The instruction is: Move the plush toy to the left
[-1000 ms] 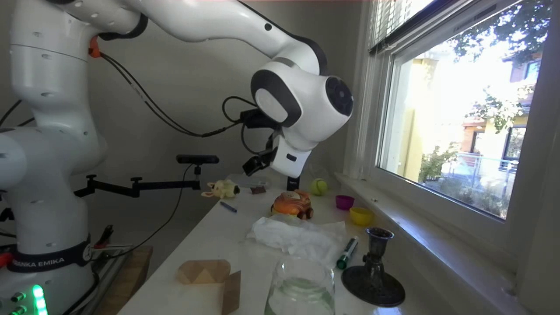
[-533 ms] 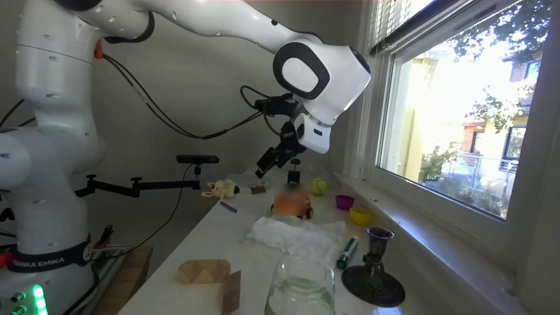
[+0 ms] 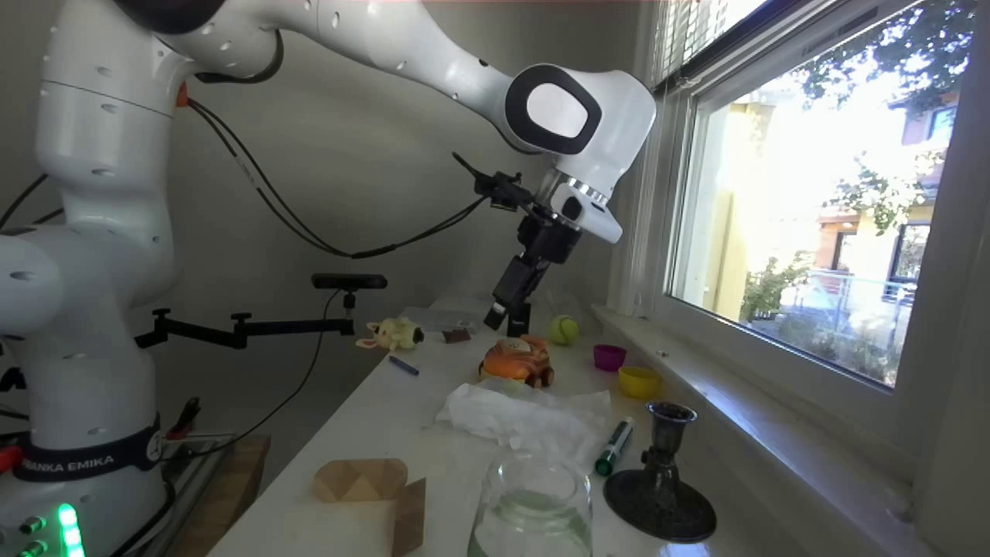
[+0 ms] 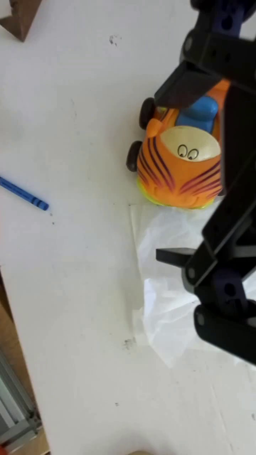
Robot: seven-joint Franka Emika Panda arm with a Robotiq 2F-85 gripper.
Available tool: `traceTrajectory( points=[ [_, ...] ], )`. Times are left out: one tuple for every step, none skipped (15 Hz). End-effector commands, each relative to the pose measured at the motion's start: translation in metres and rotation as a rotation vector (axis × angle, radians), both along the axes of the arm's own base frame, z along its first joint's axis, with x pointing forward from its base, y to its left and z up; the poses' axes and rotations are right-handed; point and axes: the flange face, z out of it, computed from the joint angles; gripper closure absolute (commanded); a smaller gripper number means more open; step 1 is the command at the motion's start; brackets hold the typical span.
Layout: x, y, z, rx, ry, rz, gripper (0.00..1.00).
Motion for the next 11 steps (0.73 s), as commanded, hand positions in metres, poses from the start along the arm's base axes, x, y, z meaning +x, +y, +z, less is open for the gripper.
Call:
traceTrajectory(
  points=[
    [0.019, 0.015, 0.005, -0.112, -0.093, 0.134, 0.0],
    [0.024, 0.019, 0.007, -0.137, -0.128, 0.163, 0.0],
    [0.029, 0.023, 0.011, -0.16, -0.167, 0.192, 0.0],
    [0.034, 0.028, 0.015, -0.181, -0.209, 0.22, 0.0],
    [0.039, 0.032, 0.018, -0.2, -0.253, 0.246, 0.0],
    [0.043, 0.036, 0.023, -0.207, -0.305, 0.269, 0.0],
    [0.048, 0.039, 0.026, -0.208, -0.36, 0.287, 0.0],
    [0.051, 0.044, 0.029, -0.186, -0.419, 0.3, 0.0],
    [0.054, 0.047, 0.03, -0.159, -0.45, 0.312, 0.0],
    [0.053, 0.043, 0.024, -0.181, -0.388, 0.275, 0.0],
    [0.054, 0.044, 0.025, -0.181, -0.396, 0.28, 0.0]
  ],
)
